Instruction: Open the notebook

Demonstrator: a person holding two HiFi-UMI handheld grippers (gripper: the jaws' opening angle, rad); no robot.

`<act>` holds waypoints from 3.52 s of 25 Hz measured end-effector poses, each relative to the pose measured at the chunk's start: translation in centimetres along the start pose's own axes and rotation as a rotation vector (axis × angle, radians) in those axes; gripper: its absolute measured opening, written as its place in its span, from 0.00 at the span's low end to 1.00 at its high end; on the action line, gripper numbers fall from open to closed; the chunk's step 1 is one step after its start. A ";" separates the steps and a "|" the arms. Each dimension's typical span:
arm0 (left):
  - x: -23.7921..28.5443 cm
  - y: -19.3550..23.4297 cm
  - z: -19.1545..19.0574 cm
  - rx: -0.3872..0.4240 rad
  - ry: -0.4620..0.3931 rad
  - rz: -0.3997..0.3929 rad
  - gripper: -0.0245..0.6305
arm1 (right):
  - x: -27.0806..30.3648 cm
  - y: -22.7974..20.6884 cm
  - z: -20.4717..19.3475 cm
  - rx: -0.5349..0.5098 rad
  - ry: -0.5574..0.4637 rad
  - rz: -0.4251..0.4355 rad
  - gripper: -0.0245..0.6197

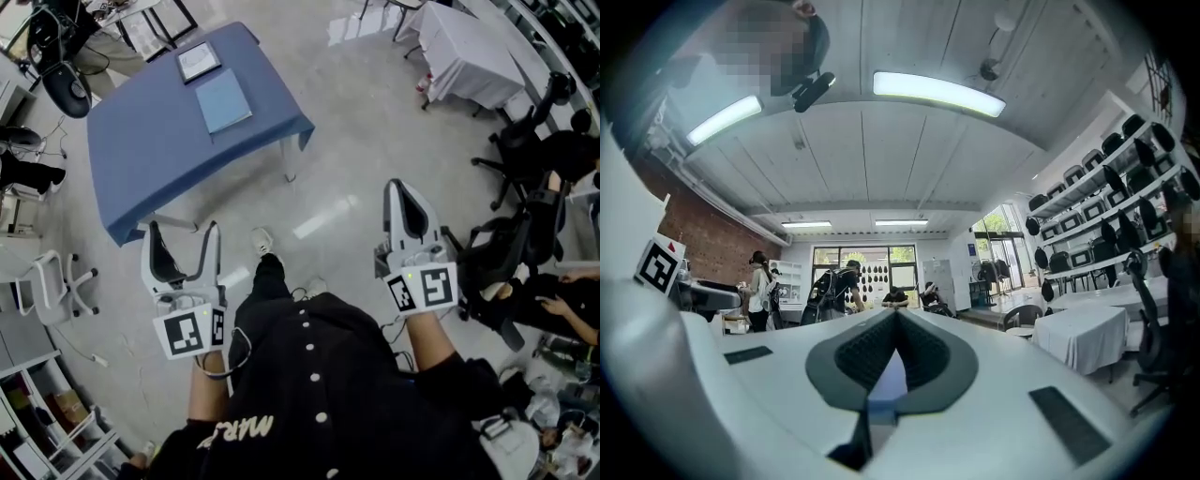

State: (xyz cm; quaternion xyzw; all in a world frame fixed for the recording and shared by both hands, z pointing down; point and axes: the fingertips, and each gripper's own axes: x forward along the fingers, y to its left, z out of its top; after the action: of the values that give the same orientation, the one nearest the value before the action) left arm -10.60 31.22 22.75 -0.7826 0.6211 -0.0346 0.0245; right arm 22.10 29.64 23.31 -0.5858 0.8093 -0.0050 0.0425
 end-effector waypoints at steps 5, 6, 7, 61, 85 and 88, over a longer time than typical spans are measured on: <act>5.9 1.0 -1.7 0.001 -0.001 -0.024 0.64 | 4.8 -1.6 -0.9 -0.036 0.004 -0.015 0.04; 7.4 1.6 -1.9 0.001 -0.004 -0.030 0.64 | 6.2 -1.9 -0.9 -0.044 0.004 -0.020 0.04; 9.0 2.2 -2.0 0.000 -0.006 -0.037 0.64 | 7.7 -2.3 -0.9 -0.049 0.003 -0.028 0.04; 45.5 3.0 -37.4 0.518 0.572 -0.487 0.63 | 44.3 -10.9 -21.8 0.083 0.374 0.065 0.05; 44.1 1.0 -38.1 0.270 0.513 -0.445 0.08 | 44.8 -11.0 -24.7 0.079 0.435 0.112 0.05; 44.2 1.4 -37.7 0.229 0.518 -0.378 0.07 | 45.0 -10.8 -24.6 0.074 0.435 0.115 0.05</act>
State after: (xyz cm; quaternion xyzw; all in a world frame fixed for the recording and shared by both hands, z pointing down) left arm -5.20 -11.98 61.21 -0.8412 0.4430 -0.3055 -0.0532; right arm 16.54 -17.48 45.65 -0.5220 0.8307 -0.1583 -0.1115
